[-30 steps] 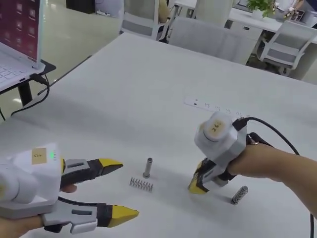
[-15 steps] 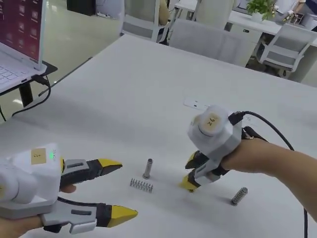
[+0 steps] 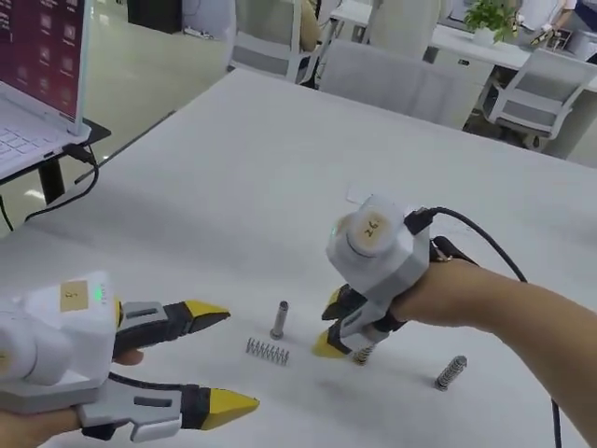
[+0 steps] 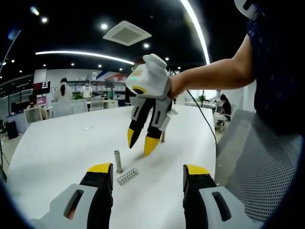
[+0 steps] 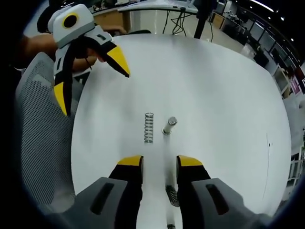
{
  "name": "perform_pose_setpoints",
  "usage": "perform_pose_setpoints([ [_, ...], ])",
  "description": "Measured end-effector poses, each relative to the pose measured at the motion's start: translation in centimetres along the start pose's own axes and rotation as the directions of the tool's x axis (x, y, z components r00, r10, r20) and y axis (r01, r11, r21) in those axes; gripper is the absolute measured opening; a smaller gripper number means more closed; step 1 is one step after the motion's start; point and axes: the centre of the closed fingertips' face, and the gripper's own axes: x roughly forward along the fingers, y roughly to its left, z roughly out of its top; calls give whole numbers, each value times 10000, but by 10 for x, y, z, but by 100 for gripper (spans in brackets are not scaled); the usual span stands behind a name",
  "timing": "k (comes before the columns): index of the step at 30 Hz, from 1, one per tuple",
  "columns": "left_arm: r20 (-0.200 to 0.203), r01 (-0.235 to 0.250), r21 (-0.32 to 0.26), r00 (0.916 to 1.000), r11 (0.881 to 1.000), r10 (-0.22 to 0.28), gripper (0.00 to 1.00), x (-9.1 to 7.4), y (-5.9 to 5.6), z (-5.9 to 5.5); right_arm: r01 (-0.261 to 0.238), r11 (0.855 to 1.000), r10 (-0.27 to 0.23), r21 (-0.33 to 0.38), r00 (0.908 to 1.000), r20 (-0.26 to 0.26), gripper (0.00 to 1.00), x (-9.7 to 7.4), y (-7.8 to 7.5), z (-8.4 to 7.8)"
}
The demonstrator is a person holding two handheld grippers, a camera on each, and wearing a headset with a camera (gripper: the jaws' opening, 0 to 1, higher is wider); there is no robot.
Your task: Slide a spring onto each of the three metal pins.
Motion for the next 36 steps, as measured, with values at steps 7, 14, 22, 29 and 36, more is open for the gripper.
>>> perform_pose_setpoints([
  [7,-57,9,-16,10000,10000,-9,54,-2,1,-2,-170,9997,172,-192,9998,96,23,11,9,12],
  [14,-100,-8,-15,10000,10000,8,53,-4,1,-3,-326,9990,328,-297,9994,87,20,20,17,18],
  [22,-198,44,-3,9998,10000,-44,52,-3,0,-4,-444,9989,445,-129,9990,77,14,31,18,18],
  [29,-283,18,-17,9996,10000,-18,52,-5,0,-6,-445,9990,444,-95,9990,-94,14,39,18,13],
  [36,-306,-10,3,9995,10000,10,51,-5,1,-6,-464,9988,460,-180,9987,-228,13,46,19,12],
])
